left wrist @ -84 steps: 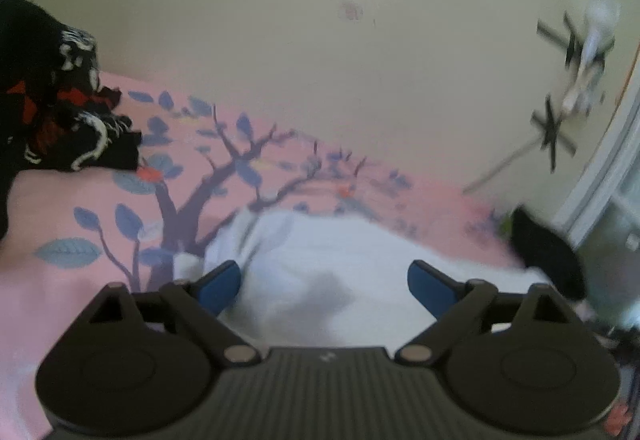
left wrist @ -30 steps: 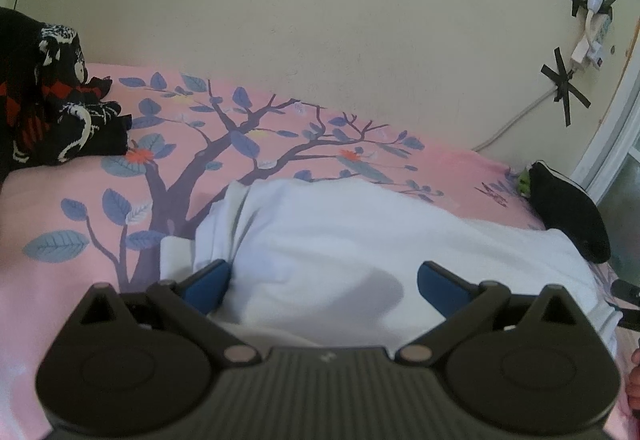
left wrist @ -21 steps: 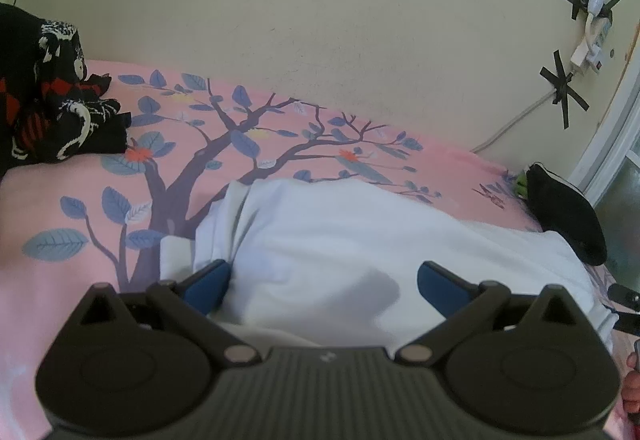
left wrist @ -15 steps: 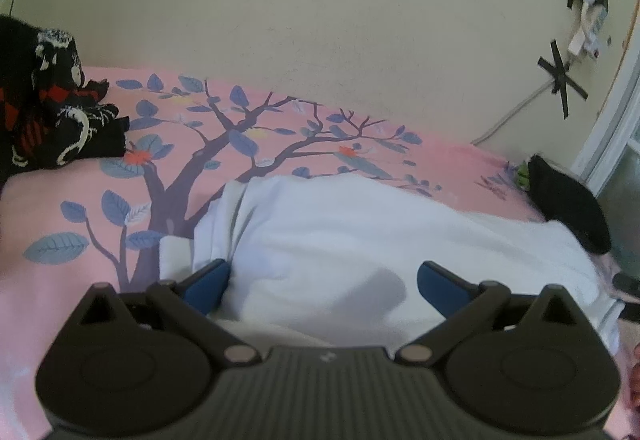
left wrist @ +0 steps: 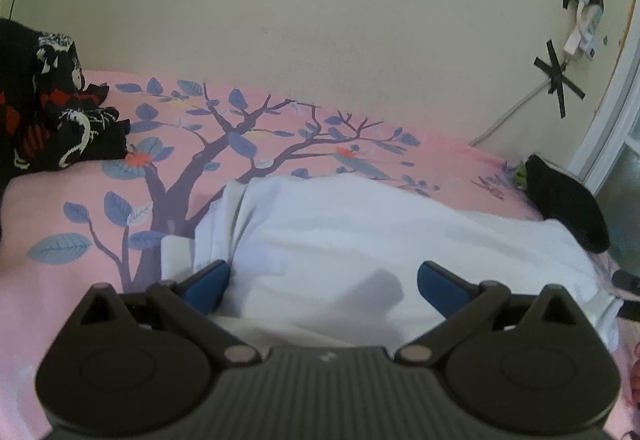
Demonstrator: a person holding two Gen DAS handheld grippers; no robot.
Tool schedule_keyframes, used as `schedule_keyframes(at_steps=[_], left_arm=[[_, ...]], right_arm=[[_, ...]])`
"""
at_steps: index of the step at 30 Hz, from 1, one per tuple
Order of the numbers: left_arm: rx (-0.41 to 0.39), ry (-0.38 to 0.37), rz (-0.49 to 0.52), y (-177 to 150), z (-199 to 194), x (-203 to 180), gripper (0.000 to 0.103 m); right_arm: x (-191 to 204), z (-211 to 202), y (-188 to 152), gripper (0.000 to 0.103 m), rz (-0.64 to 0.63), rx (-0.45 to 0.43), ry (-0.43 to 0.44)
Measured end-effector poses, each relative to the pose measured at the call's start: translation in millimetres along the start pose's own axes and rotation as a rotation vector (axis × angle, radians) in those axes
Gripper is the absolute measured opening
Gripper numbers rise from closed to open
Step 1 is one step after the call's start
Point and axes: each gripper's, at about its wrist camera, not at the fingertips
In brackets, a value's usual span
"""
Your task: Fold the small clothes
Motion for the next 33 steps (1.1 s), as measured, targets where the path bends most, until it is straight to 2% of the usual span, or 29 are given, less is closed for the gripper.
schedule_keyframes(at_steps=[7, 33], left_arm=[[0.014, 0.021, 0.029, 1.0, 2.3, -3.2, 0.103], [0.014, 0.012, 0.01, 1.0, 3.1, -2.4, 0.103]], right_arm=[[0.0, 0.0, -0.3, 0.089, -0.001, -0.001, 0.0], [-0.3, -0.1, -0.4, 0.089, -0.002, -0.001, 0.003]])
Point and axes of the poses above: each gripper's, at about its wrist camera, not at the fingertips, and z roughly the way its jaws point, x to its left, y to its top, and after that the axes turned 11 degrees about z, right-handed
